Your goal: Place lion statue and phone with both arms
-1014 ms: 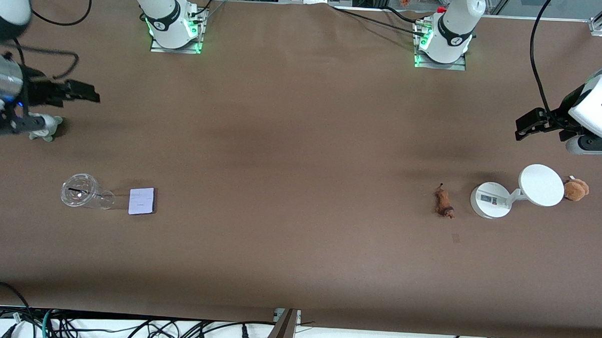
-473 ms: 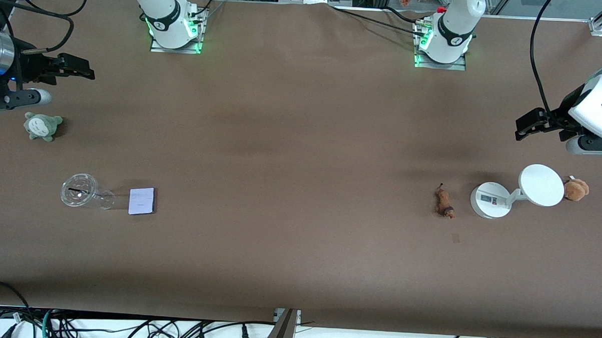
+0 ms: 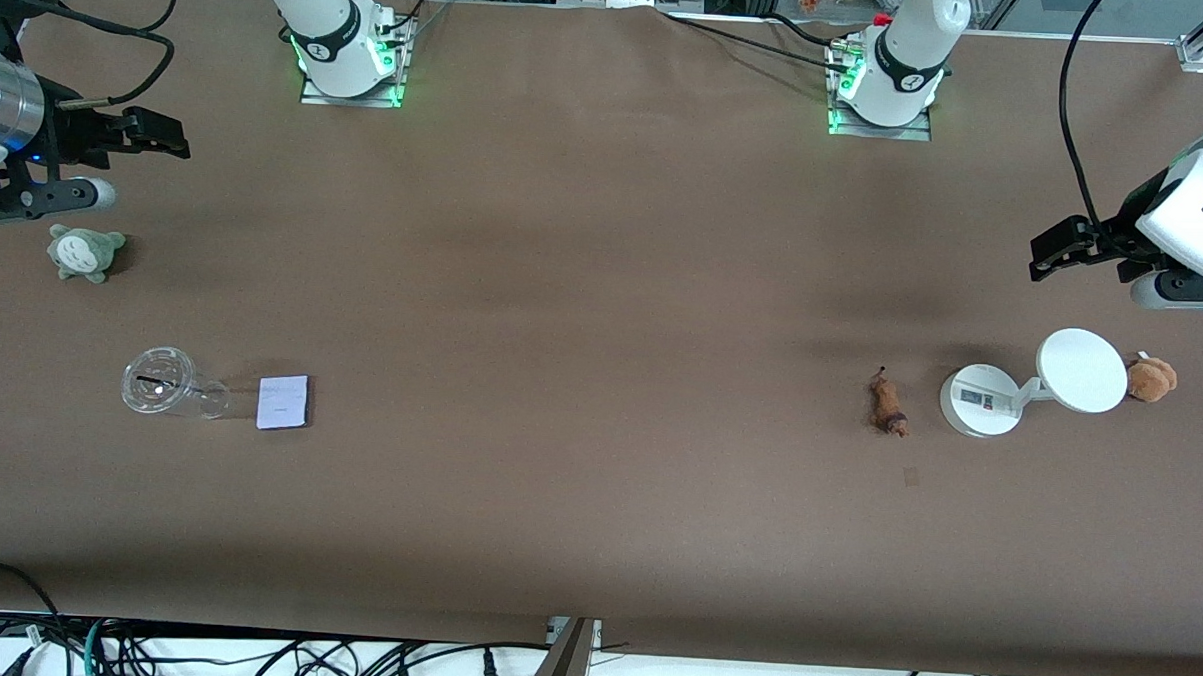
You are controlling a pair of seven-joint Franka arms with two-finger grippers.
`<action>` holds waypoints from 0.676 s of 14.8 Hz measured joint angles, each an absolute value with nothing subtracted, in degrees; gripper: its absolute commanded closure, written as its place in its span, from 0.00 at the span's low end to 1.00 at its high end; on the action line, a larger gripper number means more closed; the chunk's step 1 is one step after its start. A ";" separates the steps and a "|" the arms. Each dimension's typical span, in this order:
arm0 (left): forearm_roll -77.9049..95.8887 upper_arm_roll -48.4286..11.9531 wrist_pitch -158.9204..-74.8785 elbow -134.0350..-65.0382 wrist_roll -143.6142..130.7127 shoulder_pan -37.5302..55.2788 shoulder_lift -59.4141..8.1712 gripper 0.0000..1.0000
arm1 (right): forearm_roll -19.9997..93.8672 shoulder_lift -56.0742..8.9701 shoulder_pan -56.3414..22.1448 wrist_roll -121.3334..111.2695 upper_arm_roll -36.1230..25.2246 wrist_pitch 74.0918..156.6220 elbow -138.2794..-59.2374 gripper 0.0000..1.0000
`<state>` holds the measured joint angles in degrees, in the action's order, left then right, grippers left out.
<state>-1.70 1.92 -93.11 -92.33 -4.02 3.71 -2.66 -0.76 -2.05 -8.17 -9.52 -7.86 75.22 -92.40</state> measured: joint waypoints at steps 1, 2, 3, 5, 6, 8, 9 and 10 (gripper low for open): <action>-1.70 1.91 -93.11 -92.33 -4.02 3.71 -2.66 0.00 | -0.92 -1.80 -5.69 -9.53 -5.92 76.03 -92.47 0.00; -1.70 1.91 -93.11 -92.33 -4.02 3.72 -2.66 0.00 | -0.97 -1.57 -3.47 -9.53 -4.16 76.63 -92.49 0.00; -1.70 1.91 -93.11 -92.33 -4.02 3.72 -2.66 0.00 | -0.97 -1.35 -2.21 -9.53 -3.15 77.04 -92.49 0.00; -1.70 1.91 -93.11 -92.33 -4.02 3.72 -2.66 0.00 | -0.99 -0.94 -1.68 -9.41 -2.47 77.61 -92.49 0.00; -1.70 1.91 -93.11 -92.33 -4.02 3.72 -2.66 0.00 | -1.00 -0.85 -1.68 -9.15 -2.29 77.73 -92.49 0.00; -1.70 1.91 -93.11 -92.33 -4.02 3.72 -2.66 0.00 | -1.00 -0.84 -1.68 -8.93 -2.08 77.95 -92.50 0.00; -1.70 1.91 -93.11 -92.33 -4.02 3.72 -2.66 0.00 | -1.00 -0.86 -1.68 -8.91 -1.98 78.00 -92.50 0.00; -1.70 1.91 -93.11 -92.33 -4.02 3.72 -2.66 0.00 | -1.01 -0.90 -1.68 -8.90 -1.91 78.02 -92.52 0.00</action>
<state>-1.70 1.91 -93.11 -92.33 -4.02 3.72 -2.66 -1.01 -0.90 -1.68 -8.90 -1.91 78.02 -92.52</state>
